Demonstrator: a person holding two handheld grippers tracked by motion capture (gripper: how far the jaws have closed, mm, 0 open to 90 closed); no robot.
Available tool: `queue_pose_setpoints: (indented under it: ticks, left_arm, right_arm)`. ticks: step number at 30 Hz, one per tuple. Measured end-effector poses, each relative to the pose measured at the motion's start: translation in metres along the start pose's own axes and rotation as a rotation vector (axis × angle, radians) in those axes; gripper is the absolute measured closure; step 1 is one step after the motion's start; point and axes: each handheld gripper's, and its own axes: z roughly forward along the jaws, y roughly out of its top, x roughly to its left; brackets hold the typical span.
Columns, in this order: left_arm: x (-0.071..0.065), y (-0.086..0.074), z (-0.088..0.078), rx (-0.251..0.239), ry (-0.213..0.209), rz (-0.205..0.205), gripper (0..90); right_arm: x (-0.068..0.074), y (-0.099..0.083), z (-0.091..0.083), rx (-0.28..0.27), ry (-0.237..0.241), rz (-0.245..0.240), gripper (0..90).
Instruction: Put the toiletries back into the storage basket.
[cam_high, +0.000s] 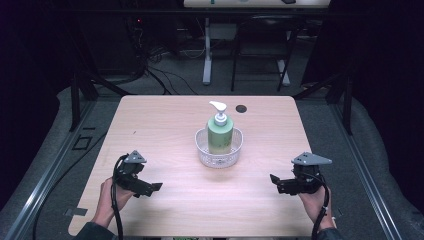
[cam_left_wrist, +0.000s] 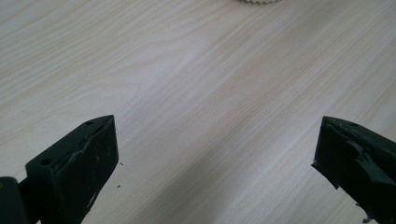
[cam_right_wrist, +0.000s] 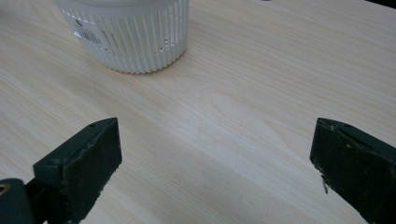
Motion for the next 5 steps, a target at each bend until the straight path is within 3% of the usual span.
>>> queue_pose_setpoints:
  ticks: [5]
  left_arm:
    - [0.0007,-0.0004,-0.0007,-0.007,-0.001,-0.006,0.0]
  right_arm:
    - [-0.0013,-0.0004,0.0019,0.008,0.003,0.001,1.5]
